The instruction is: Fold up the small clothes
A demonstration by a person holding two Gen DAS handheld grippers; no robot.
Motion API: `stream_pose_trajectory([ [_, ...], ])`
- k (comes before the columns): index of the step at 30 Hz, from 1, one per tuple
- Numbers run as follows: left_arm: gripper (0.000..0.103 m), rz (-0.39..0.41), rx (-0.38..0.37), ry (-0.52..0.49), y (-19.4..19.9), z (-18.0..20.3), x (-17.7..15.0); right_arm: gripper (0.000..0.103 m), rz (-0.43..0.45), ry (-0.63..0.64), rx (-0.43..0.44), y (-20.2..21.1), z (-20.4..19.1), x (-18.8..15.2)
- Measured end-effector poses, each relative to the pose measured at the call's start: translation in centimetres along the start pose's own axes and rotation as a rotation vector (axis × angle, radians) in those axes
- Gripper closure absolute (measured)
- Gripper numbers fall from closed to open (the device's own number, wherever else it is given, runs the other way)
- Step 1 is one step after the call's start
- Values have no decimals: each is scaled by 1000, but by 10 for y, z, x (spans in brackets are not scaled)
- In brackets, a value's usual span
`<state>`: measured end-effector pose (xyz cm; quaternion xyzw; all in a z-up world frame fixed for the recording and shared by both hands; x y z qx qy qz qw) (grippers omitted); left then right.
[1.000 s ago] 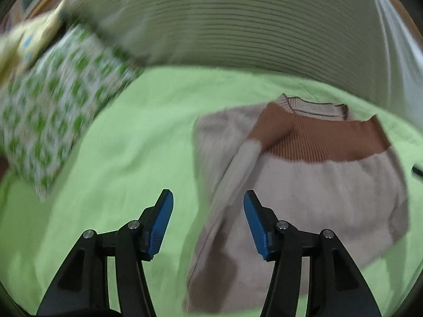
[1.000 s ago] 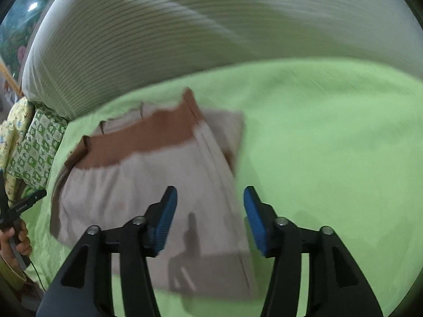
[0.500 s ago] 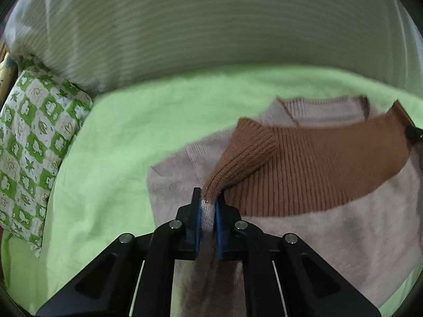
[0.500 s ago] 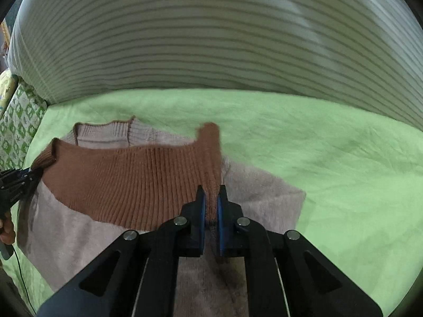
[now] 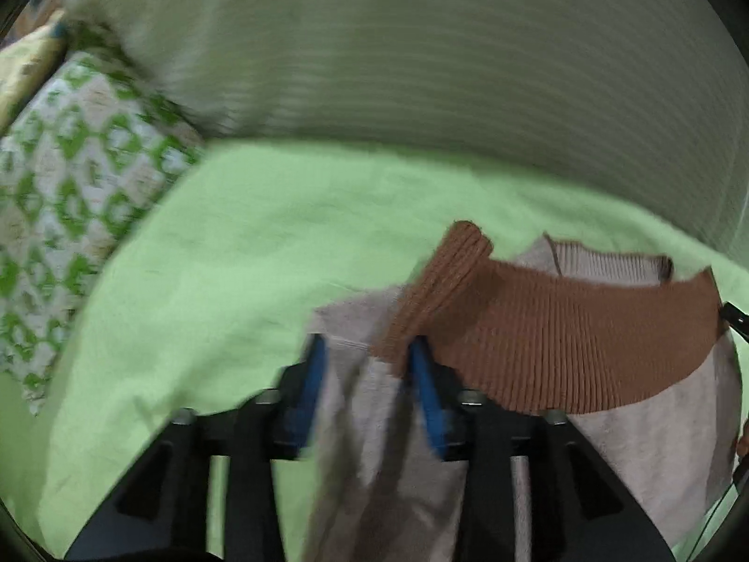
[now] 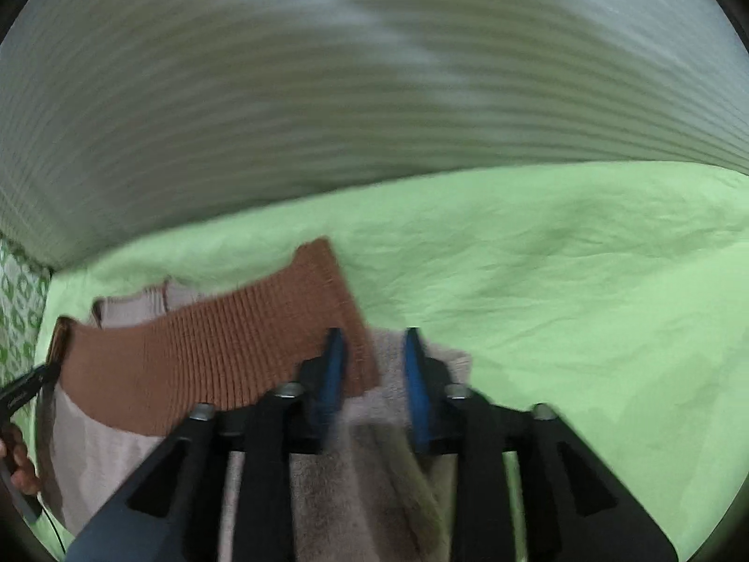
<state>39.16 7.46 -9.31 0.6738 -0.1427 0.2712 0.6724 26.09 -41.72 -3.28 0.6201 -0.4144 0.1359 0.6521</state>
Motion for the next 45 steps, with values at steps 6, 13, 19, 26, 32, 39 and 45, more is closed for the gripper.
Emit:
stream_pose_trajectory([
  [6, 50, 22, -53, 136, 40, -26, -13, 56, 75, -13, 179, 49, -30, -12],
  [13, 49, -5, -230, 63, 56, 31, -30, 56, -30, 181, 355, 40, -114, -60],
  [19, 49, -48, -187, 121, -3, 15, -3, 56, -63, 126, 264, 16, -82, -56],
  [26, 47, -118, -132, 160, -41, -8, 7, 56, -38, -24, 115, 4, -12, -42],
  [32, 46, -68, -87, 188, 3, -35, -5, 56, 29, -42, 132, 43, -20, -50],
  [39, 38, -80, -93, 312, 60, -72, -67, 56, 28, -40, 226, 72, -51, -77],
  [45, 29, -160, -97, 446, 79, -92, -139, 56, 2, 56, 267, 88, -92, -114],
])
Point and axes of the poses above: each gripper's, at about its wrist camera, not at the fingertips, and y roughly against the way its jaws point, z to its right, x to its top, the point moved 7 cm from there along -y, roughly the way its jaws point, and after that the axes turned 5 degrees about y, right-handed, at the moved point
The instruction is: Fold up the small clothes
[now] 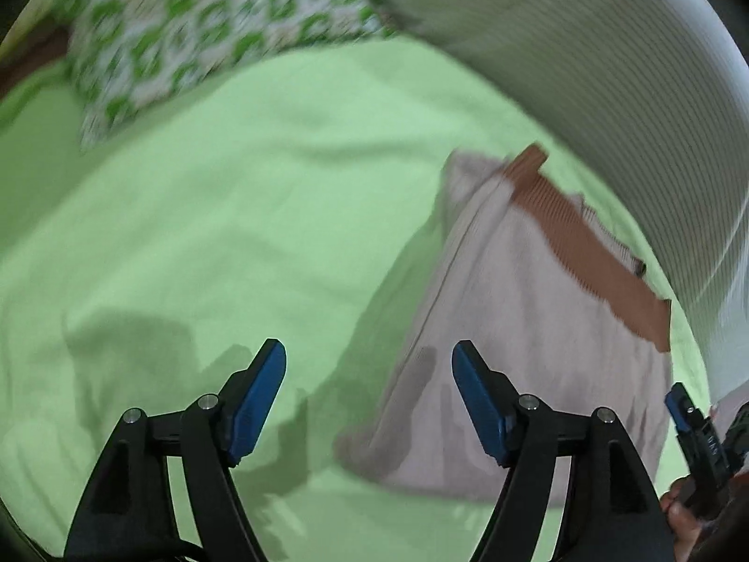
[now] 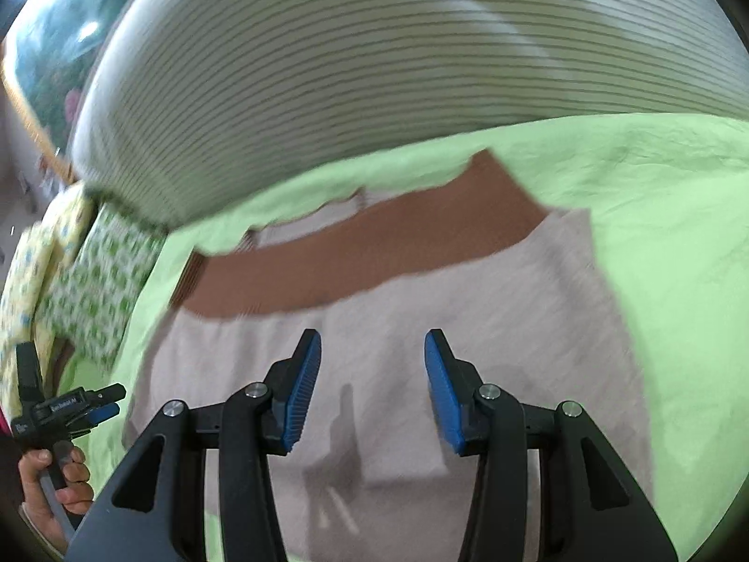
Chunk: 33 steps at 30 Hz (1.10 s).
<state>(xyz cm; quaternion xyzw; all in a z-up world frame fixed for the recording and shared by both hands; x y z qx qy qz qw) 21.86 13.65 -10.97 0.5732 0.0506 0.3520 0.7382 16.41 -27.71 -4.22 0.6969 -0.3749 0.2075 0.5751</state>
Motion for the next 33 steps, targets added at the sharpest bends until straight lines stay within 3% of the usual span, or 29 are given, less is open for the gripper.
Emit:
stream_pose_trajectory([
  [3, 29, -54, -37, 61, -8, -10, -18, 56, -30, -3, -7, -9, -6, -14],
  [11, 26, -161, -109, 90, -50, 12, -16, 56, -70, -54, -34, -11, 6, -30],
  [15, 29, -153, -128, 113, -63, 26, -7, 56, -67, -43, -36, -11, 9, -26],
  [16, 43, -140, -129, 110, -63, 29, -7, 56, -66, -30, -44, -13, 11, -25],
  [17, 67, -137, -147, 108, -63, 34, -8, 56, -64, -24, -55, -13, 14, -25],
  [18, 73, -141, -170, 106, -63, 39, -9, 56, -61, -28, -65, -14, 20, -24],
  [20, 86, -105, -135, 58, -58, 48, -11, 56, -62, -59, -80, -19, 32, -26],
  [24, 91, -45, -131, -4, -35, 69, -10, 57, -182, -59, -89, -49, 48, -46],
  [28, 93, 30, -199, -133, 8, 118, -12, 56, -145, -85, -60, -46, 50, -44],
  [33, 98, 52, -366, -353, 51, 226, -43, 56, -77, -311, 74, -24, 69, -35],
])
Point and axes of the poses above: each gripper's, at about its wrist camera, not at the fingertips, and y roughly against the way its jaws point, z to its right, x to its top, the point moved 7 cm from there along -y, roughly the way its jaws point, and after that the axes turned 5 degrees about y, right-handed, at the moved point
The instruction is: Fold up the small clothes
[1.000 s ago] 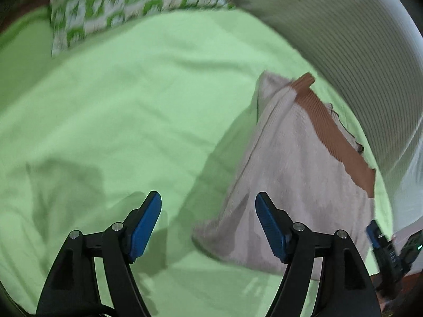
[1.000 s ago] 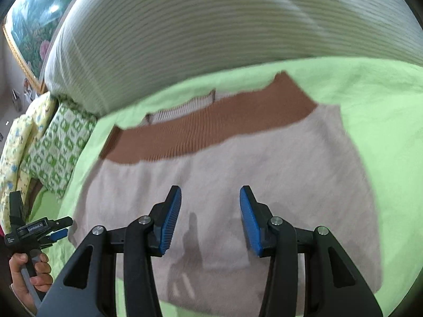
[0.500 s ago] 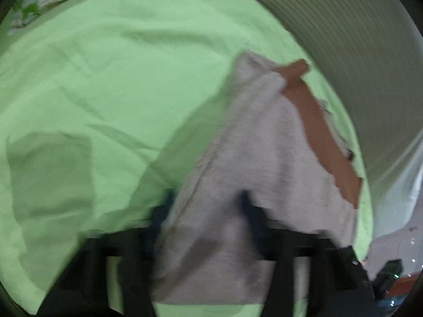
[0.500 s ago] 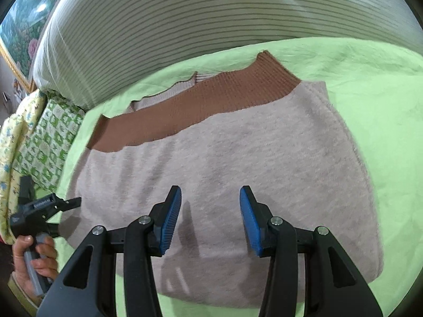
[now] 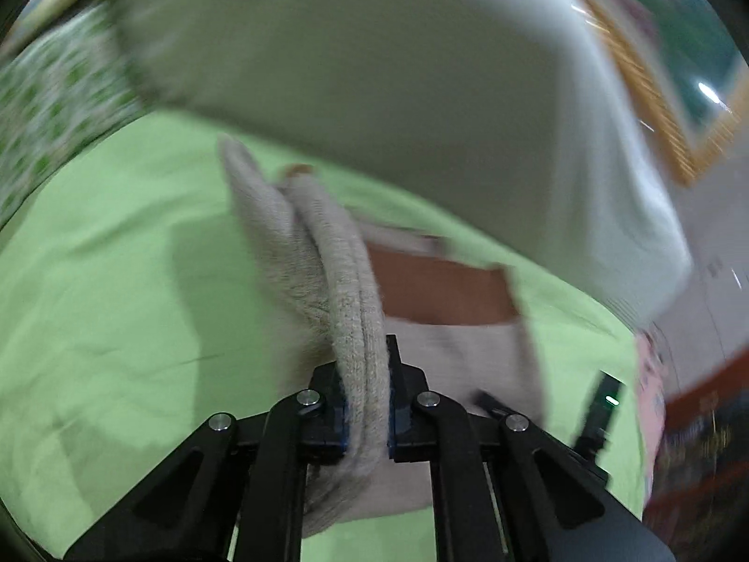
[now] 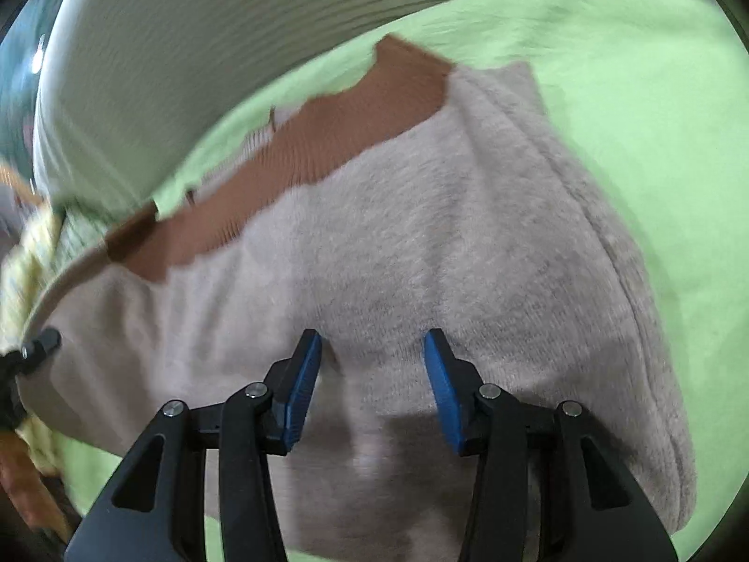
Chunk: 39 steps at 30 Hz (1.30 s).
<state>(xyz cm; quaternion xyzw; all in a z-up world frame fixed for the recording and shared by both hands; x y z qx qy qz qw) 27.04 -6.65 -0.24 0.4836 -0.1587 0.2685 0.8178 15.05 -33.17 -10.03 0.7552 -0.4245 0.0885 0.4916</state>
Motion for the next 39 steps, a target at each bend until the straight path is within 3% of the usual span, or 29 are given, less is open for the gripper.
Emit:
stream_pose_trajectory([
  [3, 100, -53, -135, -129, -16, 74, -21, 55, 43, -128, 89, 18, 18, 7],
  [5, 95, -147, -204, -233, -40, 112, -54, 55, 62, -197, 131, 30, 35, 10],
  [7, 87, -245, -187, -316, -76, 127, -90, 55, 70, -247, 178, 37, 47, 12],
  [9, 85, -366, -162, -348, -105, 123, -123, 55, 72, -301, 228, 41, 58, 11],
  [11, 81, -398, -158, -333, -107, 113, -133, 53, 58, -336, 272, 42, 65, 10],
  [12, 77, -397, -168, -314, -102, 108, -133, 52, 52, -321, 274, 44, 64, 10],
  [14, 53, -372, -195, -253, -83, 91, -123, 51, 47, -276, 259, 45, 58, 11],
  [15, 48, -352, -193, -227, -74, 82, -117, 51, 47, -230, 234, 47, 51, 14],
  [19, 43, -285, -145, -161, -46, 40, -93, 50, 107, -77, 165, 61, 23, 29],
  [20, 40, -263, -102, -133, -42, 23, -86, 50, 106, -30, 170, 62, 10, 34],
  [24, 40, -234, 43, -48, -48, -28, -77, 50, 15, 80, 193, 40, -26, 43],
  [27, 40, -259, 74, 8, -55, -50, -81, 50, -47, 105, 217, 18, -47, 43],
  [31, 40, -320, 104, -19, -61, -69, -109, 50, -136, 120, 213, -15, -60, 35],
  [34, 39, -351, 122, -86, -71, -63, -127, 50, -190, 119, 209, -37, -70, 29],
  [39, 38, -333, 193, -214, -90, -52, -136, 50, -192, 126, 206, -44, -76, 29],
])
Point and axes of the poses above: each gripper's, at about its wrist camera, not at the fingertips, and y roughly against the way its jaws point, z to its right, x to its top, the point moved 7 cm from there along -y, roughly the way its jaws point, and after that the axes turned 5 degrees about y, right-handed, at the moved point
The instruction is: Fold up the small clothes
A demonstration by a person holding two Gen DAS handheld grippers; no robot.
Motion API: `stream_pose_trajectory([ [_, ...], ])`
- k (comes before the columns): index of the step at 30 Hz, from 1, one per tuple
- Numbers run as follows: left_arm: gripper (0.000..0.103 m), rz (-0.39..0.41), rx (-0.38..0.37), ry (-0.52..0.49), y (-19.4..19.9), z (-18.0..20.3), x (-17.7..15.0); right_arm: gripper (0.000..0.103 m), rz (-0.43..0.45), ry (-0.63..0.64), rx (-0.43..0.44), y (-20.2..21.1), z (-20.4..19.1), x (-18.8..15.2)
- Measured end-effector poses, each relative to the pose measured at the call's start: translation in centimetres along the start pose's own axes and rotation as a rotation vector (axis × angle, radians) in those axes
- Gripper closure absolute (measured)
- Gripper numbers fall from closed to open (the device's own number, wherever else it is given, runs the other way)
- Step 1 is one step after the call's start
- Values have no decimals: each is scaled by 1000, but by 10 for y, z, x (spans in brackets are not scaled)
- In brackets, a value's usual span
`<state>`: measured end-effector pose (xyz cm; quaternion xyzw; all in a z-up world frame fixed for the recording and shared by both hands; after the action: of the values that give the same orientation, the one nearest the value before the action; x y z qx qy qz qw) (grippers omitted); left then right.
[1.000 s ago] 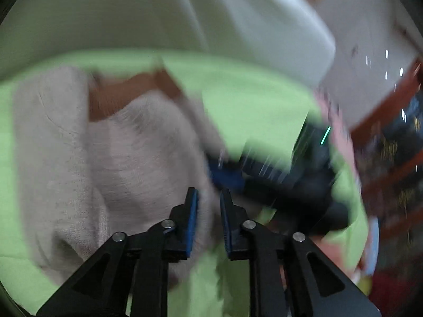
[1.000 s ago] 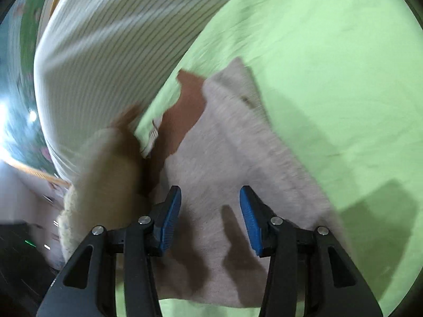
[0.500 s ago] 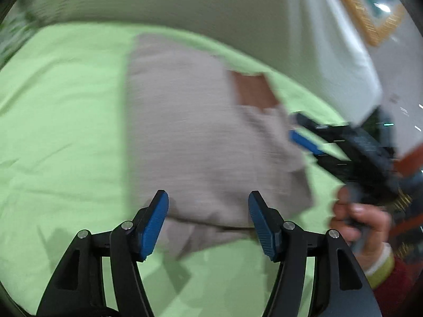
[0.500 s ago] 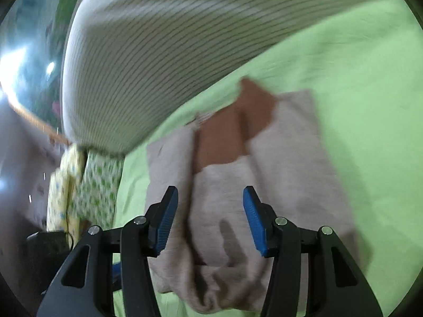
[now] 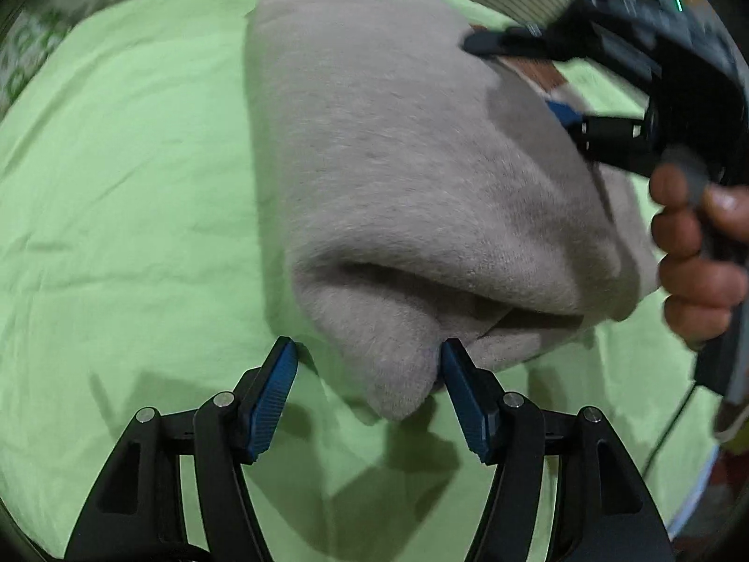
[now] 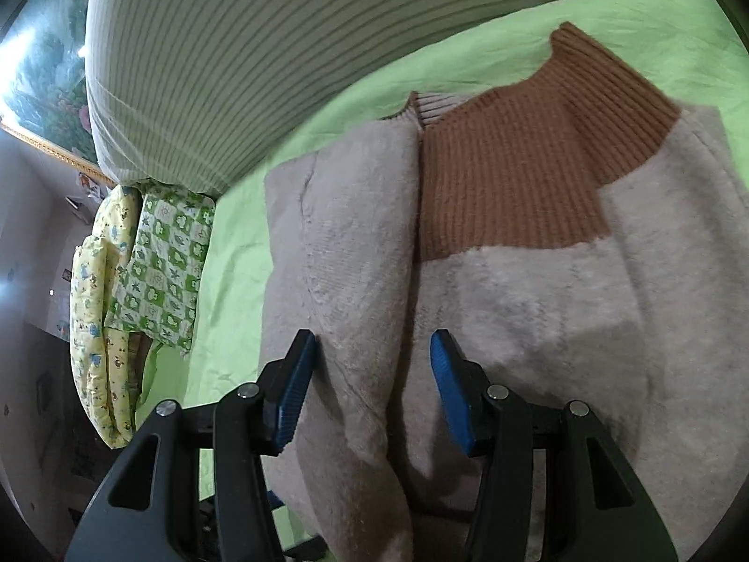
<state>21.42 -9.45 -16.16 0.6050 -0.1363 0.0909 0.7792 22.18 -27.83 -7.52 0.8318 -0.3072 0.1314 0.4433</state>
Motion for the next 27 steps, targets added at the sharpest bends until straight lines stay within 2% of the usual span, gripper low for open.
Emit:
stream_pose_trajectory([
  [4, 38, -1, 2, -61, 1, 11, -6, 50, 12, -21, 65, 5, -10, -1],
  [7, 38, 11, 18, -22, -5, 3, -2, 50, -2, 35, -6, 0, -12, -4],
  [8, 41, 20, 13, -9, -5, 1, 0, 59, -9, 46, -17, -3, -12, -4],
  [9, 43, 25, 17, -7, 0, -2, -4, 80, -11, 57, -18, -4, -13, -4],
  [12, 57, 26, 6, 11, 4, -5, -5, 88, 53, 73, 6, 14, -23, 4],
  [14, 69, 14, -18, 34, 5, -7, -3, 89, 118, 108, 38, 45, -39, 14],
  [18, 73, 10, -50, 41, 11, -4, -1, 89, 207, 155, -17, 101, -42, 15],
  [20, 74, 4, -48, 34, 11, -3, -1, 89, 168, 92, -105, 106, -4, 3],
  [22, 74, -14, -43, 36, 9, -5, -6, 88, 91, 28, -176, 88, 36, -13],
  [23, 74, -22, -42, 40, 5, -3, -5, 83, 85, 13, -197, 83, 45, -17],
  [25, 74, -33, -38, 37, 1, 3, 0, 80, 87, 10, -240, 75, 63, -26],
  [27, 75, -47, -43, 13, 4, 7, 0, 62, 141, -46, -230, 82, 68, -25],
])
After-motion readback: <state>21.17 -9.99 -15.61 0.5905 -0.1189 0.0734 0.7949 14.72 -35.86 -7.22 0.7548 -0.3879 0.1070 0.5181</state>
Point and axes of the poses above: each gripper's, at about its wrist camera, not at the fingertips, and y roughly against the way its jaws point, z to its right, x to its top, the point moved 7 cm from there along -y, roughly the way its jaws point, and after that the axes turned 5 degrees about y, right-handed, at the moved point
